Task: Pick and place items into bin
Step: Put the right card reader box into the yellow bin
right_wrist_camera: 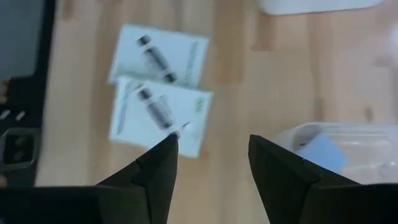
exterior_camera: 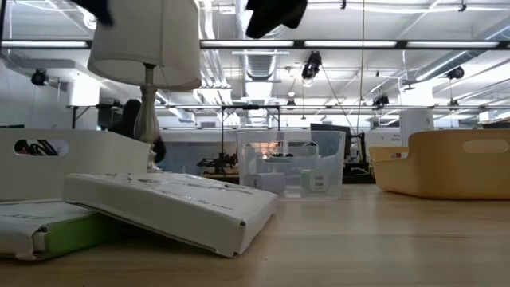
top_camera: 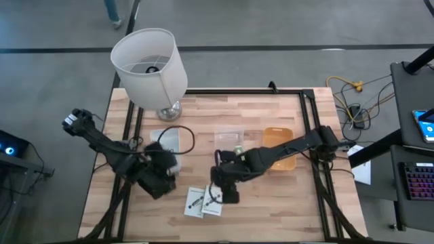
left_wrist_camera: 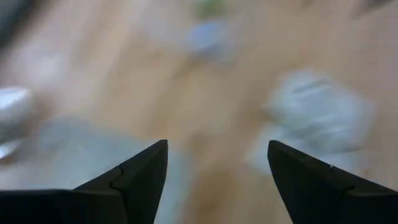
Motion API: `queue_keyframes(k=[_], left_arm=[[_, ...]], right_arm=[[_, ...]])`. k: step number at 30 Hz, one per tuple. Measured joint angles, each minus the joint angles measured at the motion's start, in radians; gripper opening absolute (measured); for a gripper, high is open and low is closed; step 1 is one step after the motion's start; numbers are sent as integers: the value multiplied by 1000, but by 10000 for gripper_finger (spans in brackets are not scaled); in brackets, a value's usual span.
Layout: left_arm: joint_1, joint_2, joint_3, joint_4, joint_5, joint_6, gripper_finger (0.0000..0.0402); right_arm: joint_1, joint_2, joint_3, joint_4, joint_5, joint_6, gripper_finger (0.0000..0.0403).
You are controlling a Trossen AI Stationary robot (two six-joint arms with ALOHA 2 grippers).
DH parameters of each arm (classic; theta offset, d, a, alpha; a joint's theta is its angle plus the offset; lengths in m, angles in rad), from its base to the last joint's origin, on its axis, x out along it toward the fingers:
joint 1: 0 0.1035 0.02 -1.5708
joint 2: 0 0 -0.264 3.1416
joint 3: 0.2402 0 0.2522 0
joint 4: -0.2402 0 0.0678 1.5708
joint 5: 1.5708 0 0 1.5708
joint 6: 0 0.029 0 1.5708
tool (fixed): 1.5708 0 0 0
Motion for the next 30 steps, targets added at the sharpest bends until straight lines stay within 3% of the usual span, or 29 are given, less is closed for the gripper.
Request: queue_keyframes(k=[5, 10, 15, 20, 23, 28, 30], left_arm=[[-21, 26, -40, 436, 46, 28, 260], [-78, 130, -137, 683, 165, 73, 260], [-136, 233, -170, 759, 147, -95, 251], [-158, 278, -171, 823, 50, -182, 217], [-156, 280, -171, 861, 38, -85, 202], [-165, 279, -174, 845, 37, 213, 196], [-168, 279, -178, 845, 42, 314, 196]], right_arm=[[60, 0, -46, 14, 19, 8, 185], [123, 11, -137, 99, 38, 102, 185], [138, 13, -226, 233, -18, 415, 177], [201, 14, -248, 452, 28, 480, 159], [279, 54, -231, 501, 129, 436, 156], [329, 173, -133, 406, 347, 402, 168], [331, 230, -70, 348, 387, 400, 176]])
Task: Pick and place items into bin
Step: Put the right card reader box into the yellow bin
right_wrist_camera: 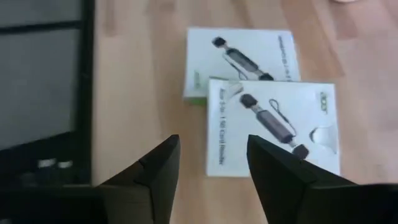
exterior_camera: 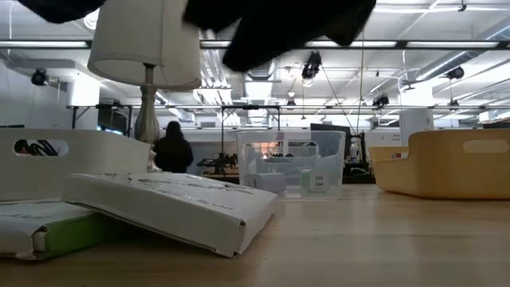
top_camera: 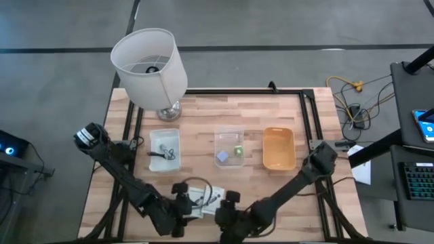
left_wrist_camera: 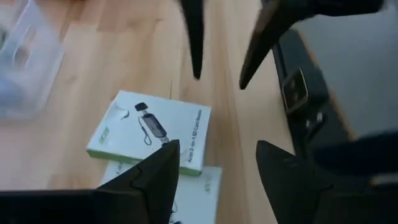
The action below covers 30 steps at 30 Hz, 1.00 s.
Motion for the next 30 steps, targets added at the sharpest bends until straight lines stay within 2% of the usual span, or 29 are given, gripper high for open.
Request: queue_keyframes(k=[2, 5, 10, 12, 16, 21, 26, 30], left_arm=[[-1, 1, -7, -2, 14, 64, 196], [-1, 7, -18, -44, 30, 62, 196], [0, 8, -56, -62, 26, 62, 196], [3, 13, -73, -59, 26, 62, 196], [18, 20, -103, -43, 27, 61, 196], [45, 20, -108, -42, 27, 68, 196], [75, 46, -122, -44, 32, 70, 196], [99, 75, -121, -33, 75, 105, 196]], right_arm=[[1, 64, 67, -63, -4, -2, 184], [2, 153, 178, -152, -6, -7, 196], [-4, 243, 345, -302, 111, 30, 212], [-12, 271, 386, -323, 114, 18, 217], [-23, 315, 448, -325, 68, -48, 226], [-31, 352, 501, -324, 69, -70, 235], [-38, 375, 513, -323, 68, -72, 237], [-45, 377, 509, -328, 79, -66, 237]])
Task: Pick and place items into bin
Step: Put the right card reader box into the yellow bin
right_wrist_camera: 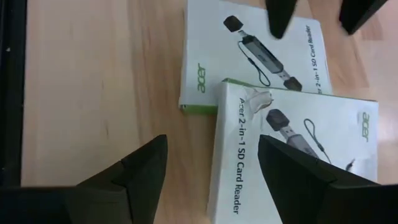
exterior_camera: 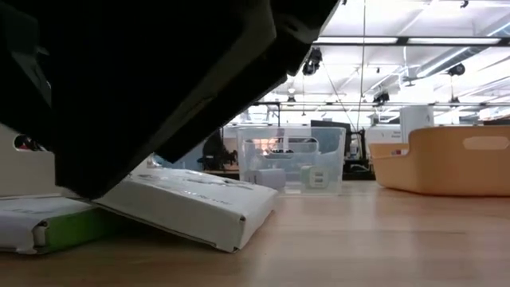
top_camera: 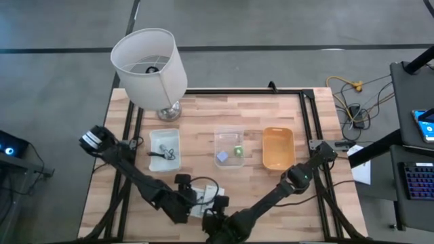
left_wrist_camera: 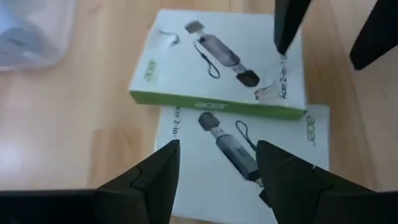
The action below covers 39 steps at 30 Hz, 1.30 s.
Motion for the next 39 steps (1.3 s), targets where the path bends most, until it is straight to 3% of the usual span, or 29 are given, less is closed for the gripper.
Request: queue_keyframes(k=[7, 15, 20, 25, 27, 31, 34, 39], left_arm=[[32, 34, 6, 82, 74, 17, 196], [41, 20, 8, 139, 75, 61, 196], [45, 16, 8, 133, 72, 61, 196], [91, -36, 7, 115, 46, -87, 196], [129, -62, 2, 110, 70, -149, 196], [179, -82, 1, 79, 119, 6, 196], [252, -82, -2, 30, 259, -90, 195], [338, -95, -3, 39, 434, -201, 195]], right_arm=[[-37, 17, -33, -16, 105, -15, 230], [-54, -5, -67, -76, 66, 51, 228], [-37, -67, -54, -115, 138, 76, 228], [-28, -198, -51, -258, 145, 320, 228], [-30, -231, -68, -311, 118, 391, 228], [-29, -293, -157, -315, -10, 318, 225], [-31, -321, -284, -296, -170, 385, 208], [-57, -430, -544, -11, -366, 497, 172]])
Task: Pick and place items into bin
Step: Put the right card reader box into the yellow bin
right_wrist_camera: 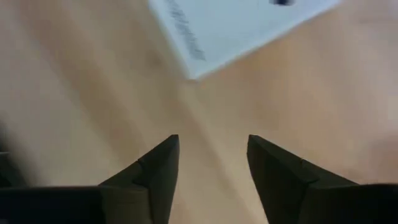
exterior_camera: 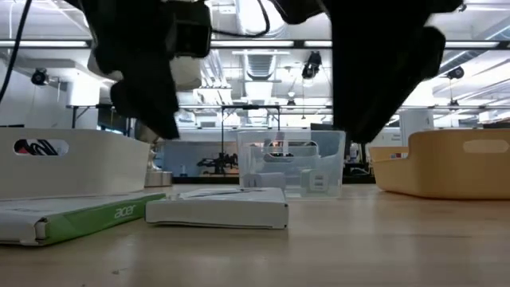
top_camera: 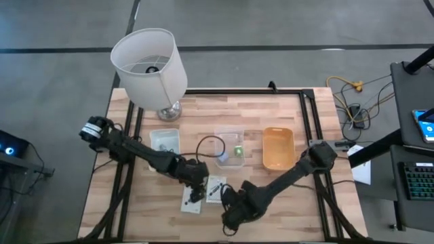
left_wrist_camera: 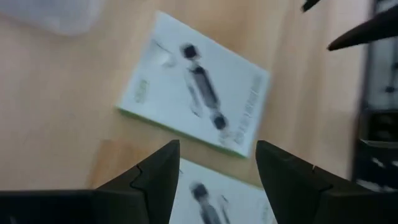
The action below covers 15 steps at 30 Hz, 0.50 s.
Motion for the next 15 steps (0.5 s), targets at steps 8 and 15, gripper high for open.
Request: queue_keyframes(k=[8, 15], left_arm=[[7, -21, 1, 46, -8, -1, 195], [7, 39, 2, 84, -37, -9, 195]], right_arm=[[-118, -236, -465, 488, -68, 157, 157], [-201, -372, -787, 946, -112, 339, 158]])
